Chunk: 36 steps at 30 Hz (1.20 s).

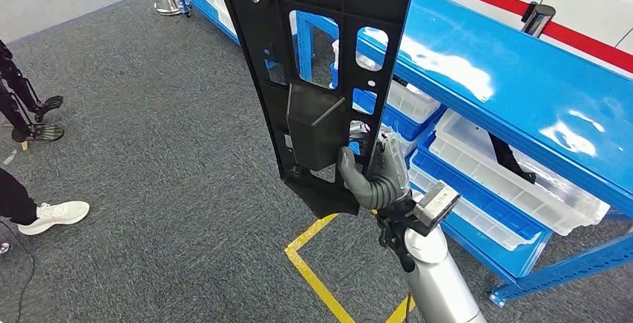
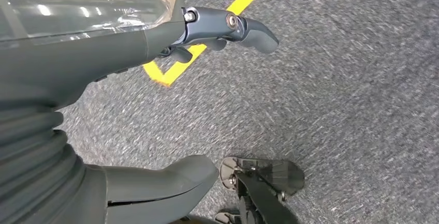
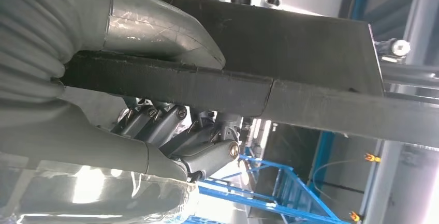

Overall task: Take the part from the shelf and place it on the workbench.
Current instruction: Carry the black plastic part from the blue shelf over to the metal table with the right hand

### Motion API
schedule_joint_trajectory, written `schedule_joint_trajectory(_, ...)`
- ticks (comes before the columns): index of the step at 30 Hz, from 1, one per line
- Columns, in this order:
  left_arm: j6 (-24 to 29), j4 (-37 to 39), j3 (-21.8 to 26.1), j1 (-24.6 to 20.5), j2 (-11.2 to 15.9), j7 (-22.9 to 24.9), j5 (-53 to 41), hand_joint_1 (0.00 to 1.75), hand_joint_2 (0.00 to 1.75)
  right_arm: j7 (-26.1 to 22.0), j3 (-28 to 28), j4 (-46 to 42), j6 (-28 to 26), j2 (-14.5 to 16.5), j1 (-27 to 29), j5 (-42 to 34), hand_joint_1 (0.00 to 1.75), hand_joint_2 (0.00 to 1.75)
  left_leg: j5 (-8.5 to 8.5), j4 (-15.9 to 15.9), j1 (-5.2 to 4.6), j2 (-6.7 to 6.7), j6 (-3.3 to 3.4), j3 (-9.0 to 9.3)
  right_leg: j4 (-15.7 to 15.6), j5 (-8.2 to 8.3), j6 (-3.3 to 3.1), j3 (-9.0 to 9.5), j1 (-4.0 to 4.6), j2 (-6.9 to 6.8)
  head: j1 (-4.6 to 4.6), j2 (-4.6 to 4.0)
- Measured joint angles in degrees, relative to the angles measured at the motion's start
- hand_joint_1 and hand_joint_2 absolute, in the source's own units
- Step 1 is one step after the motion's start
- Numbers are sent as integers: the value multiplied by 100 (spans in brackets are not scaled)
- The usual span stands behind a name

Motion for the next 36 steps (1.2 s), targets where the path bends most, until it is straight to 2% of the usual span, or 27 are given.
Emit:
schedule_joint_trajectory(1,1,0,0,-2,-2,0,9,0,175,1,-5,-1,3,7,0,-2,175,175,-175,328,15,180,-38,-156,-7,-1,-30,14,22,-65,-11,0)
schedule_joint_trajectory(2,1,1,0,-6,-3,1,12,0,175,1,-10,-1,5,11,1,-3,175,175,-350,710,45,280,-77,-348,-7,-7,-57,19,37,-131,-23,0)
schedule_joint_trajectory(3,1,1,0,-6,-5,1,12,0,175,2,-16,-1,7,12,2,-4,175,175,-466,1037,77,326,-111,-521,-6,-14,-65,21,53,-197,-23,0)
schedule_joint_trajectory(4,1,2,0,-4,-8,4,11,0,175,3,-20,-1,12,13,3,-5,175,175,-483,1197,102,347,-137,-615,-6,-22,-68,23,61,-262,-23,0)
schedule_joint_trajectory(5,3,2,0,-1,-10,15,11,0,175,7,-24,-1,24,14,3,-11,175,175,-396,1138,122,368,-156,-596,-5,-30,-68,27,64,-319,-24,0)
schedule_joint_trajectory(7,18,1,1,-1,-11,54,12,0,175,40,-40,-1,67,15,-18,-38,175,175,-32,431,137,501,-153,-223,-4,-54,-48,52,67,-424,-25,0)
schedule_joint_trajectory(9,40,0,10,-20,-9,95,32,0,175,100,-65,11,110,16,-94,-80,175,175,193,-223,98,690,-85,133,-6,-81,-5,74,94,-509,-21,0)
schedule_joint_trajectory(10,51,0,23,-31,-8,111,53,0,175,131,-78,25,124,16,-146,-104,175,175,212,-353,69,735,-41,196,-8,-93,19,82,104,-547,-18,0)
schedule_joint_trajectory(12,79,-1,67,-43,-6,140,101,0,175,178,-100,65,139,20,-241,-145,175,175,214,-389,29,645,42,190,-26,-110,73,104,101,-634,-14,0)
schedule_joint_trajectory(13,94,-1,91,-40,-12,159,117,0,175,197,-110,90,145,22,-275,-161,175,175,236,-432,33,588,77,212,-8,-132,101,102,95,-613,-9,0)
schedule_joint_trajectory(14,111,-1,113,-37,-17,174,127,0,175,208,-121,112,151,24,-303,-174,175,175,266,-477,44,531,120,239,84,-195,112,70,86,-522,-7,0)
schedule_joint_trajectory(15,126,-1,129,-36,-22,185,133,0,175,214,-134,132,157,25,-326,-184,175,175,297,-522,58,473,157,266,289,-305,105,-17,77,-393,4,0)
schedule_joint_trajectory(17,137,0,152,-45,-27,187,137,0,175,216,-162,176,162,22,-346,-196,175,175,327,-553,72,348,198,274,1027,-625,57,-371,46,-151,22,0)
schedule_joint_trajectory(18,139,0,160,-49,-28,185,137,0,175,216,-172,203,163,20,-347,-196,175,175,329,-551,73,276,200,267,1400,-752,55,-564,32,-113,31,0)
schedule_joint_trajectory(19,139,0,166,-49,-29,184,137,0,175,217,-179,229,163,19,-345,-196,175,175,330,-548,76,201,197,263,1635,-807,82,-696,15,-99,33,0)
schedule_joint_trajectory(20,138,0,169,-43,-33,184,137,0,175,219,-183,253,163,19,-344,-196,175,175,328,-538,83,123,189,260,1642,-761,140,-720,-8,-92,34,0)
schedule_joint_trajectory(21,138,0,170,-37,-37,184,138,0,175,219,-185,271,163,20,-344,-196,175,175,322,-517,97,45,170,258,1422,-629,219,-629,-39,-80,35,0)
schedule_joint_trajectory(23,138,-1,176,-32,-33,183,138,0,175,219,-187,297,163,21,-351,-196,175,175,279,-416,123,-108,88,222,673,-305,380,-290,-116,48,41,0)
schedule_joint_trajectory(24,138,-1,183,-33,-25,182,139,0,175,218,-188,309,163,26,-356,-196,175,175,251,-350,130,-169,37,184,413,-210,393,-170,-139,109,47,0)
schedule_joint_trajectory(25,138,-1,195,-31,-17,180,139,0,175,219,-189,321,164,32,-359,-195,175,175,235,-300,133,-216,-6,141,285,-168,370,-116,-142,154,52,0)
schedule_joint_trajectory(26,139,-1,209,-21,-10,178,139,0,175,220,-189,333,164,40,-363,-195,175,175,236,-278,136,-251,-37,105,284,-170,313,-122,-118,155,57,0)
schedule_joint_trajectory(28,139,0,233,16,-13,175,139,0,175,221,-190,349,165,65,-373,-196,175,175,250,-273,168,-257,-65,66,292,-141,211,-130,-93,78,57,0)
schedule_joint_trajectory(30,139,0,245,36,-18,175,139,0,175,221,-190,355,166,95,-388,-196,175,175,113,-53,173,-26,-81,-45,285,-124,148,-129,-76,4,39,0)
schedule_joint_trajectory(32,139,0,251,17,-22,174,139,0,175,221,-191,359,167,110,-393,-195,175,175,-231,621,159,270,-76,-372,283,-129,108,-129,-26,-95,14,0)
schedule_joint_trajectory(34,147,0,256,7,-24,173,139,0,175,221,-191,375,167,111,-393,-196,175,175,-487,1302,142,360,-36,-715,283,-147,80,-130,41,-219,9,0)
schedule_joint_trajectory(35,154,0,259,11,-25,174,139,0,175,222,-191,386,167,112,-394,-198,175,175,-479,1399,121,367,3,-765,283,-156,64,-127,67,-278,10,0)
schedule_joint_trajectory(36,164,0,263,15,-23,174,140,0,175,223,-191,393,167,113,-394,-202,175,175,-368,1260,85,377,58,-689,283,-166,49,-120,89,-335,9,0)
